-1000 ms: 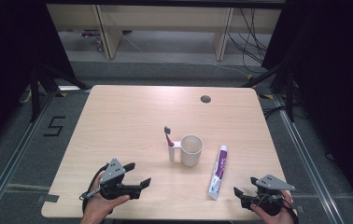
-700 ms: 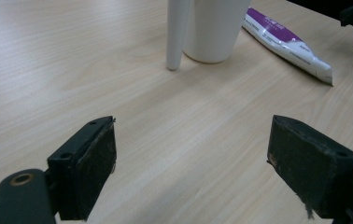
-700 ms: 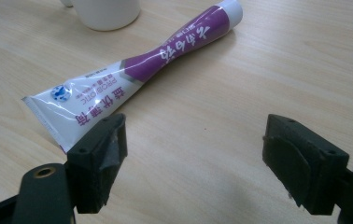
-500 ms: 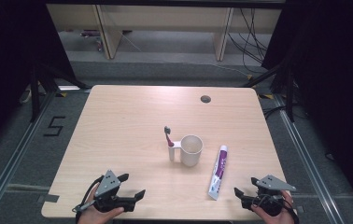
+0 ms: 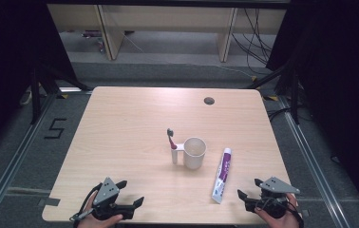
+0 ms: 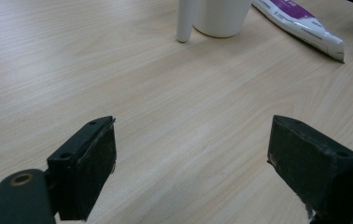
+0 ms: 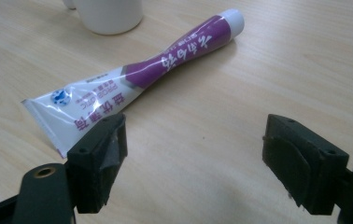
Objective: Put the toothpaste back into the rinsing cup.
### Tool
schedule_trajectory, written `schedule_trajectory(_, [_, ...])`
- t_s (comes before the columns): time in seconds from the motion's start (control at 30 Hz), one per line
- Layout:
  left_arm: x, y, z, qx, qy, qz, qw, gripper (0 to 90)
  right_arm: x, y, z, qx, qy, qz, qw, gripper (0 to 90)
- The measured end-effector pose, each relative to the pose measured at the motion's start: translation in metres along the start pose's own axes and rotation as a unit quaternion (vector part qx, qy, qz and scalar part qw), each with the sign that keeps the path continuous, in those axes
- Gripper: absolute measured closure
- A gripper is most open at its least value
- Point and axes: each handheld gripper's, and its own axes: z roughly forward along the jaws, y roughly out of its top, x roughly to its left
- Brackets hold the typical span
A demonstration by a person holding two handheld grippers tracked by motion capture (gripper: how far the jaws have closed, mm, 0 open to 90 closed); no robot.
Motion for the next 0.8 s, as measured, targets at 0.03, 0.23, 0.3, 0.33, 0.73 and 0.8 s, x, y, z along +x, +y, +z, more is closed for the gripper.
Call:
schedule_trajectory(0.03, [-0.001, 0.000, 0.000, 0.006, 0.001, 0.002, 1.0000, 14.9, -0.003, 0.002, 0.002, -0.008, -0.001, -0.011, 0.9999, 23.5])
schedule_trajectory(0.23, [-0.002, -0.002, 0.002, 0.012, 0.002, 0.005, 0.9999, 14.9, -0.010, 0.017, 0.011, -0.019, 0.004, -0.008, 0.9998, 32.4])
schedule_trajectory(0.3, [-0.001, -0.003, 0.002, 0.012, 0.001, 0.005, 0.9999, 14.9, -0.011, 0.022, 0.014, -0.017, 0.003, -0.010, 0.9998, 38.7])
schedule_trajectory(0.33, [-0.001, -0.003, 0.002, 0.011, 0.002, 0.005, 0.9999, 14.9, -0.014, 0.026, 0.016, -0.017, 0.011, -0.028, 0.9994, 48.7])
schedule_trajectory(0.73, [-0.003, -0.004, 0.003, 0.021, 0.003, 0.015, 0.9997, 15.3, -0.026, 0.060, 0.048, -0.003, 0.029, -0.059, 0.9978, 89.7])
schedule_trajectory(0.8, [-0.003, -0.004, 0.003, 0.021, 0.004, 0.015, 0.9997, 15.3, -0.028, 0.067, 0.053, -0.007, 0.031, -0.072, 0.9969, 90.0])
